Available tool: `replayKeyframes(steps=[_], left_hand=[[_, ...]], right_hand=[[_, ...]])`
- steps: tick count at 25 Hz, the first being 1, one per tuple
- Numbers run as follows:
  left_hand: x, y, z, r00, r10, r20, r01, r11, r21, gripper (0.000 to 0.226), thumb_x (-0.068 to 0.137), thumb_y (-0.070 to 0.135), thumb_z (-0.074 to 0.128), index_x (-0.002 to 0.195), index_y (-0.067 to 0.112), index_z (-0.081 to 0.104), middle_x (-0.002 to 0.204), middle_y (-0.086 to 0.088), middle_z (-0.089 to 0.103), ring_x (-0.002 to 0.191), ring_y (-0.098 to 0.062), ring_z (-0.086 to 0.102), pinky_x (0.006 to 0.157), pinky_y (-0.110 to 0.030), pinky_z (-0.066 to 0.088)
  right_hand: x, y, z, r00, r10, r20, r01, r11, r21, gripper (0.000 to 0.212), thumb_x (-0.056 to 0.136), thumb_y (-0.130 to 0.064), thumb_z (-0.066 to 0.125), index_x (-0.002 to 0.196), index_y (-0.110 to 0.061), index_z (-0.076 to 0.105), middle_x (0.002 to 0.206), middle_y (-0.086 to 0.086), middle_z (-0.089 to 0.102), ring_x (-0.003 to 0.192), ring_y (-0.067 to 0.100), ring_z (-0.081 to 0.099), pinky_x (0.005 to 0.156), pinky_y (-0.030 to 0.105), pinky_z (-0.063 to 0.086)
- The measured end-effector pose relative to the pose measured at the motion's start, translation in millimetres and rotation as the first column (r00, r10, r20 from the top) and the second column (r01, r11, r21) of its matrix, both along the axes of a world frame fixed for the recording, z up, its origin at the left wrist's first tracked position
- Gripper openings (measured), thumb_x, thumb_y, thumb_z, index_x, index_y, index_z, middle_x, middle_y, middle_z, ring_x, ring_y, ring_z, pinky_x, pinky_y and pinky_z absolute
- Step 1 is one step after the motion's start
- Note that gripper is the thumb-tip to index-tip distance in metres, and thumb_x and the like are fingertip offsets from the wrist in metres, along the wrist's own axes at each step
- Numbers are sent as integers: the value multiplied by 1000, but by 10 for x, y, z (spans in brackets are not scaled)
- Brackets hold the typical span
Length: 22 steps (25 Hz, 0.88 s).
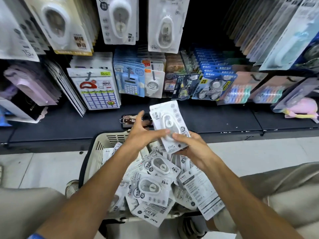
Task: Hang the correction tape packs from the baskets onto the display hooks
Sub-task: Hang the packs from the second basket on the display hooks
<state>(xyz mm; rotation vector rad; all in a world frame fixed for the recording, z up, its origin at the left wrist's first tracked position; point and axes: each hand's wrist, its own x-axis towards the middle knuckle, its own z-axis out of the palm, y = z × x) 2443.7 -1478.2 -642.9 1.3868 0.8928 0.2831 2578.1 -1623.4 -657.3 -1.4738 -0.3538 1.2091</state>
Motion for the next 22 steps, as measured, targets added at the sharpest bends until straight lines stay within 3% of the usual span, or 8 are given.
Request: replayKeyframes(steps=[2, 5, 8, 10, 12, 16, 19, 22], left_hand=[[-17, -50, -121, 993, 39, 108, 0, 942, -337, 89, 46, 33, 96, 126, 14, 61, 122, -9, 75, 108, -29, 73, 82, -38, 60], [-56, -71, -256, 995, 95, 42, -77, 949, -306, 78, 49, 31, 97, 119, 12, 67, 106, -6, 80, 92, -26, 77, 66, -35, 61], [-92, -4, -367, 987, 151, -51, -159, 953, -257, 61, 59, 21, 97, 113, 19, 69, 101, 1, 80, 94, -21, 77, 81, -40, 60], [-112, 29, -410, 984, 162, -68, -174, 955, -239, 50, 64, 18, 95, 107, 21, 70, 94, 4, 81, 85, -16, 78, 75, -36, 60], [-133, 15, -435, 978, 197, -64, -206, 955, -214, 39, 68, 14, 93, 98, 22, 70, 86, 8, 81, 75, -11, 78, 65, -30, 58], [-160, -14, -476, 975, 187, -122, -201, 973, -112, 42, 74, 10, 90, 110, 19, 69, 98, 4, 78, 92, -17, 74, 81, -32, 57], [-144, -32, -466, 986, 133, -97, -147, 976, -159, 34, 80, 16, 86, 111, 17, 72, 103, 1, 79, 94, -14, 74, 72, -25, 50], [-175, 86, -370, 973, 226, -54, -232, 944, -235, 32, 82, 21, 83, 111, 13, 73, 102, -5, 80, 95, -22, 76, 88, -40, 57]], right_hand=[[-212, 38, -46, 997, 66, -32, -66, 998, 21, 53, 73, -35, 88, 118, -13, 71, 110, 12, 77, 101, 30, 74, 78, 39, 62], [-152, -15, -17, 953, 265, 150, -236, 954, -186, 63, 73, -60, 81, 120, -21, 68, 109, 0, 77, 98, 19, 74, 83, 43, 62], [98, -280, -98, 468, 822, 324, -235, 470, -851, 72, 70, -59, 81, 126, -20, 57, 118, -4, 70, 98, 16, 64, 78, 31, 49], [93, -426, -219, 348, 917, 196, -153, 261, -953, 65, 72, -46, 84, 124, -16, 59, 119, -1, 69, 97, 16, 63, 78, 27, 47], [84, -391, -269, 453, 865, 215, -171, 321, -932, 53, 74, -38, 84, 116, -15, 62, 111, 0, 70, 99, 18, 66, 79, 28, 51], [145, -161, 41, 729, 371, 575, -63, 873, -483, 31, 82, -17, 80, 57, -23, 62, 51, -17, 57, 52, 0, 52, 54, 25, 39], [-45, -58, 191, 306, -7, 952, -57, 998, 25, 25, 94, -24, 69, 74, -21, 54, 80, -11, 59, 66, 11, 53, 60, 29, 41], [-288, -5, 95, -200, -105, 974, -196, 978, 65, 10, 91, -11, 63, 83, -14, 58, 113, 0, 69, 80, 21, 63, 53, 29, 51]])
